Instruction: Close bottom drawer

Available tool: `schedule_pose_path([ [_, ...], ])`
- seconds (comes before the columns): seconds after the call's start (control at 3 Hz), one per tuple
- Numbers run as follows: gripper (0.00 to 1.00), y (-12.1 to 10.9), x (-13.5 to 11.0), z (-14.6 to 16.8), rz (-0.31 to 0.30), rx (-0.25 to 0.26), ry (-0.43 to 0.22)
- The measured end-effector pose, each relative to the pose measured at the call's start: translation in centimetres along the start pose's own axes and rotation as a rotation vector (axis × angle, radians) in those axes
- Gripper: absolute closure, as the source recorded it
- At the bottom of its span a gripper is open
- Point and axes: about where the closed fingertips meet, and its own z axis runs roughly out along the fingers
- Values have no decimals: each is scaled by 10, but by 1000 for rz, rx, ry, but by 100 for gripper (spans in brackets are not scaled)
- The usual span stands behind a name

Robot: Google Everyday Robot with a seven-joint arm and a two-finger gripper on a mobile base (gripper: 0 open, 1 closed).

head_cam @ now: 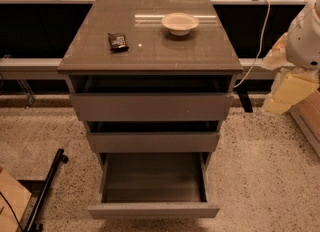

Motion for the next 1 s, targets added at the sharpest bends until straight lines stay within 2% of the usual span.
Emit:
schedule_pose_path([
  [0.67, 83, 2, 0, 50, -78, 41, -29],
  [1.0, 100, 0, -1, 47, -77, 53, -31],
])
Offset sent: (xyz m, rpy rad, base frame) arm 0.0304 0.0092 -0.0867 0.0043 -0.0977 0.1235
